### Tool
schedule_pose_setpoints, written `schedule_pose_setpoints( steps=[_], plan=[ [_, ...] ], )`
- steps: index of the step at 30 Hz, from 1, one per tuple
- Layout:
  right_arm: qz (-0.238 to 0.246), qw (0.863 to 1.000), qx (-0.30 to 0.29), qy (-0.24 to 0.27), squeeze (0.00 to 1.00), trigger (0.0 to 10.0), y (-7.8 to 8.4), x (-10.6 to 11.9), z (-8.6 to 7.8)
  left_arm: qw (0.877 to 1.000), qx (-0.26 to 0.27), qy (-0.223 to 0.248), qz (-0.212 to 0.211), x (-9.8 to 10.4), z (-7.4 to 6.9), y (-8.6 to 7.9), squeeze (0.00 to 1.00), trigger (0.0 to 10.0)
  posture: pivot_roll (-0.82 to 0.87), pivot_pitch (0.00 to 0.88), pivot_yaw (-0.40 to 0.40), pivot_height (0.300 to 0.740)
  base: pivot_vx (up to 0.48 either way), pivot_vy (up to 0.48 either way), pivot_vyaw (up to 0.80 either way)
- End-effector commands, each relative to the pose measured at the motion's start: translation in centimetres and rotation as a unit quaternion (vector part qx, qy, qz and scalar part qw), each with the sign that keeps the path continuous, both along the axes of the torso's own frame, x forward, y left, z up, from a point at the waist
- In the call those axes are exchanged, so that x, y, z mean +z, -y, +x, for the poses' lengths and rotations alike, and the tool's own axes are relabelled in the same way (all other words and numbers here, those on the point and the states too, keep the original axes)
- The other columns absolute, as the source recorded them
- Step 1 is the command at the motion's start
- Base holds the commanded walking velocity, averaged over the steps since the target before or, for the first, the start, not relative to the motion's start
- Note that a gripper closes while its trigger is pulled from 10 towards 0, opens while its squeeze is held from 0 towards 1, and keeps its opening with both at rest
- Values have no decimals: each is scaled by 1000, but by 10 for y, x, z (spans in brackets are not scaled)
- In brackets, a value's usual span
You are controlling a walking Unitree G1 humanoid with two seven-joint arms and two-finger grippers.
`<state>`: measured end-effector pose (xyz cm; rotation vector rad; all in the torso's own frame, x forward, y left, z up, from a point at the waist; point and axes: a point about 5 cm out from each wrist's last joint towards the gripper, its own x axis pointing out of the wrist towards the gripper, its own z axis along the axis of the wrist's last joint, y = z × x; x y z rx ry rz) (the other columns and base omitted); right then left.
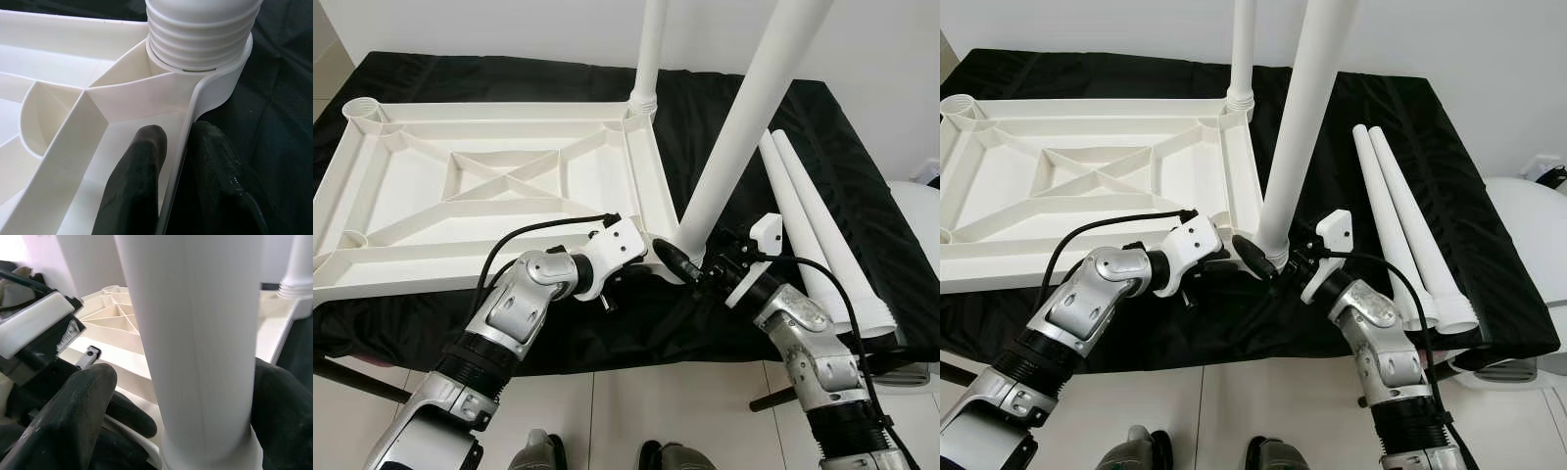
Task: Building children table
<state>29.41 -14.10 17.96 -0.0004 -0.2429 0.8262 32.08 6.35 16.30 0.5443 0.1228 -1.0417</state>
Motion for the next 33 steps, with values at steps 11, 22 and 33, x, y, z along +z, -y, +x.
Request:
schedule_pose_setpoints(
  steps=[11, 22, 33],
  plan=[
    [-33, 999, 4, 14, 0, 10000, 22, 7, 16, 1000, -11, 12, 4, 5, -2, 0, 0, 10000, -62, 139, 1, 740, 0, 0, 0],
    [-76, 994, 80, 6, 0, 10000, 24, 8, 21, 1000, -13, 11, 5, 6, -1, -1, 0, 10000, -60, 147, 8, 740, 0, 0, 0],
    [-88, 988, 122, 15, 0, 10000, 17, 14, 28, 1000, -12, 11, 6, 7, 0, -1, 0, 10000, -53, 149, 11, 740, 0, 0, 0]
  ],
)
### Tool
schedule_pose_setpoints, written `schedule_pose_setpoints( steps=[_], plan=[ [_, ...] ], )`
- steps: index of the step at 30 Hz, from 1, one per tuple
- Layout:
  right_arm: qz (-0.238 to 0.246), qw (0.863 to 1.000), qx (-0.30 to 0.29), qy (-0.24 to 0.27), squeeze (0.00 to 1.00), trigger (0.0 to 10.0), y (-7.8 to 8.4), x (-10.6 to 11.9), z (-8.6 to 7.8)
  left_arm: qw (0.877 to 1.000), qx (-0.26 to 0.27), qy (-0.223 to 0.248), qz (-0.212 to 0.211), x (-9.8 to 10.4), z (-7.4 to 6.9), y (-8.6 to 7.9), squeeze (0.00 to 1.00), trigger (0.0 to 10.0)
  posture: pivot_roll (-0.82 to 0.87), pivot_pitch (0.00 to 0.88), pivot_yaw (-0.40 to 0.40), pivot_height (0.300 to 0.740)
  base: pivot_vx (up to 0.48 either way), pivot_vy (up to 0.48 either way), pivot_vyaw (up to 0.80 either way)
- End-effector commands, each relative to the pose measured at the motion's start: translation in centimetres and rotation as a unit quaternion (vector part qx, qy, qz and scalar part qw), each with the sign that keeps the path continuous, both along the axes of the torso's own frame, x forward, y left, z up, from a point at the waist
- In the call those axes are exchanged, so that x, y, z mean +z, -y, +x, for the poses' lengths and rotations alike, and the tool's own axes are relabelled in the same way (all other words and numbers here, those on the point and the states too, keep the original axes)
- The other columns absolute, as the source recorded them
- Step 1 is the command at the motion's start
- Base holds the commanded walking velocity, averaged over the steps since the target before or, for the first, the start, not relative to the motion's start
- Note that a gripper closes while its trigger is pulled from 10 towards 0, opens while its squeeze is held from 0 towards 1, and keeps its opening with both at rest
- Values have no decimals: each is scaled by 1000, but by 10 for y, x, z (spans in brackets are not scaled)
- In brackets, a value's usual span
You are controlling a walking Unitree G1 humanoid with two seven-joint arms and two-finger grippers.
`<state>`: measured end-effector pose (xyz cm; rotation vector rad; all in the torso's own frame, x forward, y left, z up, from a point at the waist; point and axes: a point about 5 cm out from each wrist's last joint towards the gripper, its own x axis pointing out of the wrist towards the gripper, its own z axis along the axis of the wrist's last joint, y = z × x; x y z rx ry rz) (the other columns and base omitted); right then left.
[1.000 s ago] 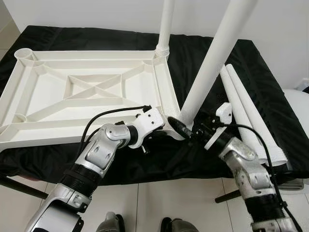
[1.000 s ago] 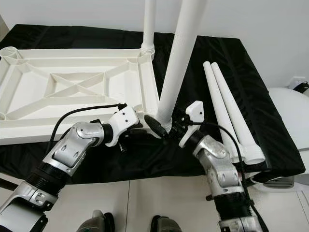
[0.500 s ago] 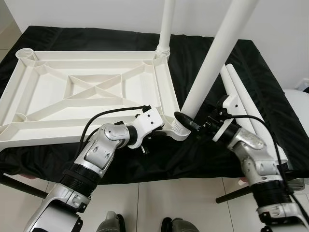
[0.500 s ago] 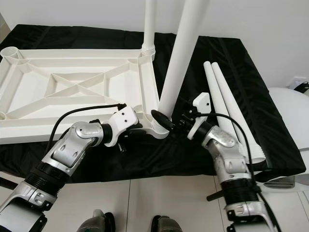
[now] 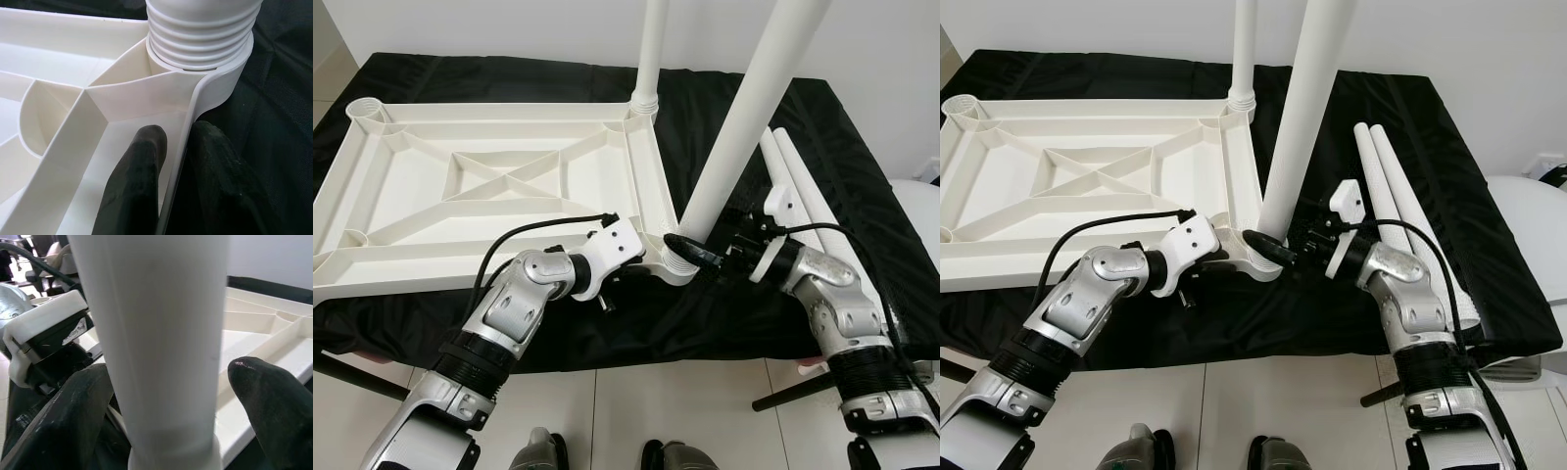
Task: Building children table
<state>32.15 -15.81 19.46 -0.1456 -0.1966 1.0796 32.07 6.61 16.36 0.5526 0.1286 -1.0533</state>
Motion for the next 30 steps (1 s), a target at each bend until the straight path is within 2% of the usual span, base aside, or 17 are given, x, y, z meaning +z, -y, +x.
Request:
schedule_pose_setpoints(
  steps=[1, 5, 6, 8, 9, 10, 19, 27, 28, 30],
  plan=[
    [-3, 1000, 5, 3, 0, 10000, 0, -1, 1, 1000, -6, 13, 0, 6, 0, 1, 0, 10000, -53, 149, 11, 740, 0, 0, 0],
    [-1, 1000, 14, 6, 0, 10000, -2, 2, 3, 1000, -6, 13, 1, 7, 0, 1, 0, 10000, -51, 149, 11, 740, 0, 0, 0],
    [-1, 1000, 18, 6, 0, 5804, -3, 3, 4, 1000, -6, 14, 1, 7, 0, 1, 0, 10000, -50, 149, 11, 740, 0, 0, 0],
    [-1, 1000, 18, 6, 0, 5804, -3, 3, 4, 1000, -6, 14, 1, 7, 0, 1, 0, 10000, -50, 149, 11, 740, 0, 0, 0],
    [-1, 1000, 21, 7, 0, 1843, -4, 3, 5, 1000, -6, 14, 1, 7, 0, 1, 0, 10000, -49, 150, 11, 740, 0, 0, 0],
    [-2, 1000, 23, 6, 0, 0, -4, 3, 5, 1000, -5, 14, 1, 7, 0, 1, 0, 10000, -47, 150, 10, 740, 0, 0, 0],
    [-14, 999, 46, -6, 0, 0, 0, 3, 4, 1000, -3, 15, 0, 7, 1, 0, 0, 10000, -48, 150, 5, 740, 0, 0, 0],
    [-16, 999, 41, -7, 0, 0, 1, -3, 0, 1000, -2, 15, -1, 7, 0, 0, 0, 10000, -52, 147, 4, 740, 0, 0, 0],
    [-14, 999, 37, -6, 0, 10000, 1, -4, -1, 1000, -2, 15, -2, 7, 0, 0, 0, 10000, -54, 147, 4, 740, 0, 0, 0],
    [-11, 999, 31, -5, 0, 10000, 1, -5, -3, 1000, -2, 15, -2, 7, 0, 0, 0, 10000, -55, 146, 4, 740, 0, 0, 0]
  ],
)
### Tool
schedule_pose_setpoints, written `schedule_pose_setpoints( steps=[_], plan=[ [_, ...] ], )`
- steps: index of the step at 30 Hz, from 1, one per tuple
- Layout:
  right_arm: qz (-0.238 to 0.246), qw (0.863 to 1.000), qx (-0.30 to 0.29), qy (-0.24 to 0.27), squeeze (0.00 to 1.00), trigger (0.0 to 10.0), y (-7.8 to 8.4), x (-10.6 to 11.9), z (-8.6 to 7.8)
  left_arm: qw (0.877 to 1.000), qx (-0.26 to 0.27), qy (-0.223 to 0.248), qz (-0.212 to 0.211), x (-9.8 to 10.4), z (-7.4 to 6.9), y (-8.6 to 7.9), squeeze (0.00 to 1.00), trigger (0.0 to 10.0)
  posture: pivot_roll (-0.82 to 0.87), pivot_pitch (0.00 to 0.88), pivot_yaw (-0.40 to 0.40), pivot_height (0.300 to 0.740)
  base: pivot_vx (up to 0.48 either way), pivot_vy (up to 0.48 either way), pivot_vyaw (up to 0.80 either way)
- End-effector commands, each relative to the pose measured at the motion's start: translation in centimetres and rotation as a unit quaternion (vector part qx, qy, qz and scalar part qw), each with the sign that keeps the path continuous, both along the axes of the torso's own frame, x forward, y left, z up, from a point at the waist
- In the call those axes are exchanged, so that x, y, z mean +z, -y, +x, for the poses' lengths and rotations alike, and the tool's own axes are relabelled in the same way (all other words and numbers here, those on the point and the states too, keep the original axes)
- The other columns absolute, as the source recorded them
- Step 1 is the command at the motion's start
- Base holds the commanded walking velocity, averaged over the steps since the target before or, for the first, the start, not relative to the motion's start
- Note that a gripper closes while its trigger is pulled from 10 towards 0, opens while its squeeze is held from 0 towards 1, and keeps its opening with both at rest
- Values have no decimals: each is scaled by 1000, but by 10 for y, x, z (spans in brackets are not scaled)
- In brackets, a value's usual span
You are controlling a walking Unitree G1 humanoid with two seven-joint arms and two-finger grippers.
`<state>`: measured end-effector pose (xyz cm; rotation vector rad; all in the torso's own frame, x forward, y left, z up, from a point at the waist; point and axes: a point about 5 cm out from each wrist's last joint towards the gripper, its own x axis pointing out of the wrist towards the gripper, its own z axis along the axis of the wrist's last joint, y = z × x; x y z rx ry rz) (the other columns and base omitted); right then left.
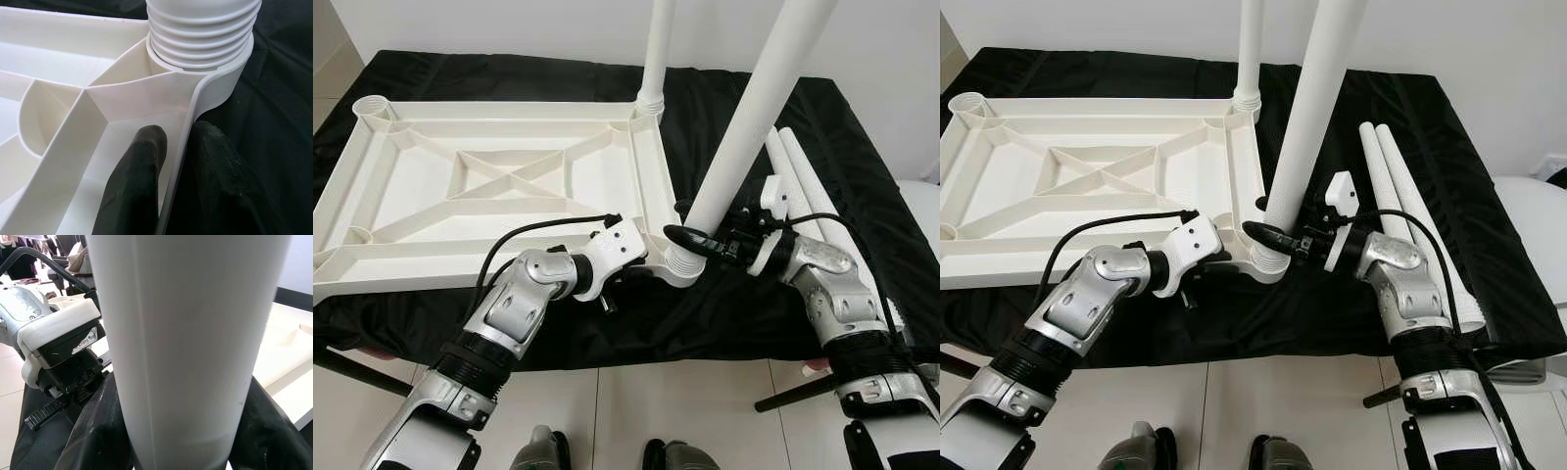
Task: Building children table
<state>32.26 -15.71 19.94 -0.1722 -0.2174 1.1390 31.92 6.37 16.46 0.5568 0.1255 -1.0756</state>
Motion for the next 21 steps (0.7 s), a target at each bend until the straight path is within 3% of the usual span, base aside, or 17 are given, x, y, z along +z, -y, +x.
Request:
schedule_pose_setpoints(
  steps=[1, 21],
  plan=[
    [0, 1000, -2, -20, 0, 10000, 1, -11, -5, 1000, 9, 16, -4, 6, 2, -2, 0, 10000, -56, 145, 6, 740, 0, 0, 0],
    [34, 996, -72, -31, 0, 10000, 2, -20, -18, 999, 35, 6, -4, 7, 6, -2, 0, 10000, -65, 155, 10, 740, 0, 0, 0]
  ],
)
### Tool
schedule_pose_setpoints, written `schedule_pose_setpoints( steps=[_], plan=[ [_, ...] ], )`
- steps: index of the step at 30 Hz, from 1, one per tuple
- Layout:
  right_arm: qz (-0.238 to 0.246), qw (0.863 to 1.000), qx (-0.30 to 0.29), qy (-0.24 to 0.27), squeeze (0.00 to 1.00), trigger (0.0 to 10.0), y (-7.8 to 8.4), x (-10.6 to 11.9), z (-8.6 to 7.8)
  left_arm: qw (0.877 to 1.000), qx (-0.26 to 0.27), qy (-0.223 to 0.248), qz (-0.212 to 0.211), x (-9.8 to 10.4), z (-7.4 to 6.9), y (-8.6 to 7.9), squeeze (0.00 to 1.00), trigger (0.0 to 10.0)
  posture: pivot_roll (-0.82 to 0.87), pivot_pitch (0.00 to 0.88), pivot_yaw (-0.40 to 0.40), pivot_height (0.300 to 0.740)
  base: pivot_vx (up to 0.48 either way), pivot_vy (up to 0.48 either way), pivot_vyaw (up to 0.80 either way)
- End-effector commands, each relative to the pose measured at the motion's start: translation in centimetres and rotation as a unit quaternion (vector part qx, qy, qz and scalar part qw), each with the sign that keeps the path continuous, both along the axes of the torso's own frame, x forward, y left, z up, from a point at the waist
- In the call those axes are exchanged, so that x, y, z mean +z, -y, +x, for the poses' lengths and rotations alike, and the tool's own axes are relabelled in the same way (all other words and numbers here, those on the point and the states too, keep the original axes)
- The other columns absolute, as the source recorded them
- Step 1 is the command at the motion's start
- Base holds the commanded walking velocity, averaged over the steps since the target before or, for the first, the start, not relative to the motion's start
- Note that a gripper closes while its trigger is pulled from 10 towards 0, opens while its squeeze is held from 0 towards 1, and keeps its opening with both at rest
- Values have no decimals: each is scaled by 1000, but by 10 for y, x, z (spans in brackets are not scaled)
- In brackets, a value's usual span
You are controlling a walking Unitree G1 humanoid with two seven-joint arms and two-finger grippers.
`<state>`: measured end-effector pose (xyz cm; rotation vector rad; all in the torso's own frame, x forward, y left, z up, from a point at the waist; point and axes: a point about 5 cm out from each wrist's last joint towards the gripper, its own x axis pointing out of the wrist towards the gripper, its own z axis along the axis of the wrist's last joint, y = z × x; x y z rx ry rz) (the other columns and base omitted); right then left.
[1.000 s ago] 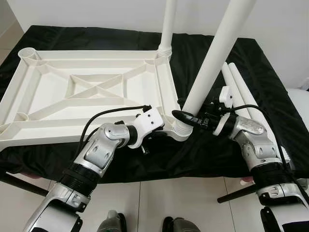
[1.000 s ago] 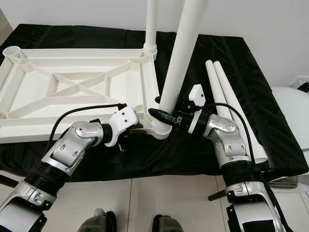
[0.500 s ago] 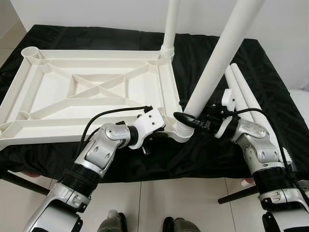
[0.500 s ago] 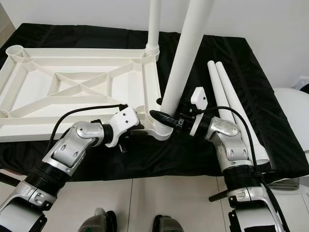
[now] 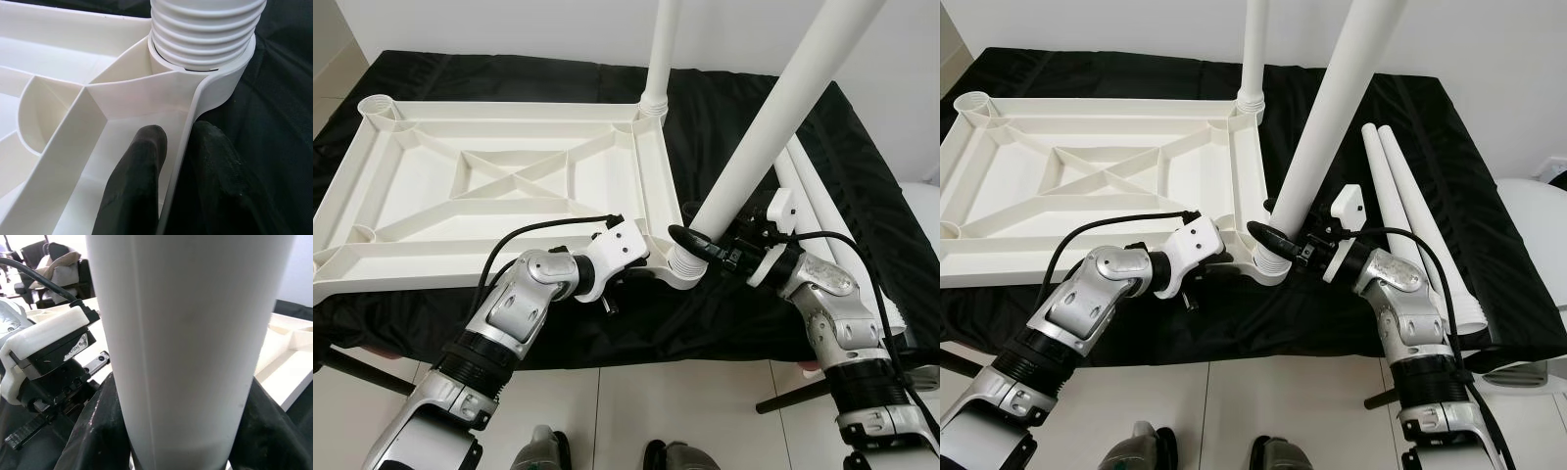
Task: Building children table
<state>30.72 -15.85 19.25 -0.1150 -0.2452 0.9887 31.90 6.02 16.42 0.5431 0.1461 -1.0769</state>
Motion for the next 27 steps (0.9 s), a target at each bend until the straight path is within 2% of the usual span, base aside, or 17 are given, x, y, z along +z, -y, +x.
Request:
schedule_pose_setpoints(
  steps=[1, 17, 19, 27],
  plan=[
    [-4, 999, -2, -32, 0, 10000, 0, -13, -4, 999, 34, 17, -3, 7, 6, -5, 0, 10000, -65, 155, 10, 740, 0, 0, 0],
    [-7, 999, -15, -52, 0, 10000, -12, -18, -5, 999, 50, 19, -7, 9, 8, -3, 0, 10000, -61, 161, 3, 740, 0, 0, 0],
    [-6, 998, -26, -56, 0, 10000, -17, -20, -5, 998, 58, 21, -7, 10, 8, -4, 0, 10000, -58, 162, -1, 740, 0, 0, 0],
    [-1, 997, -48, -60, 0, 10000, -21, -23, -6, 998, 66, 23, -9, 10, 9, -5, 0, 10000, -59, 161, -4, 740, 0, 0, 0]
  ],
)
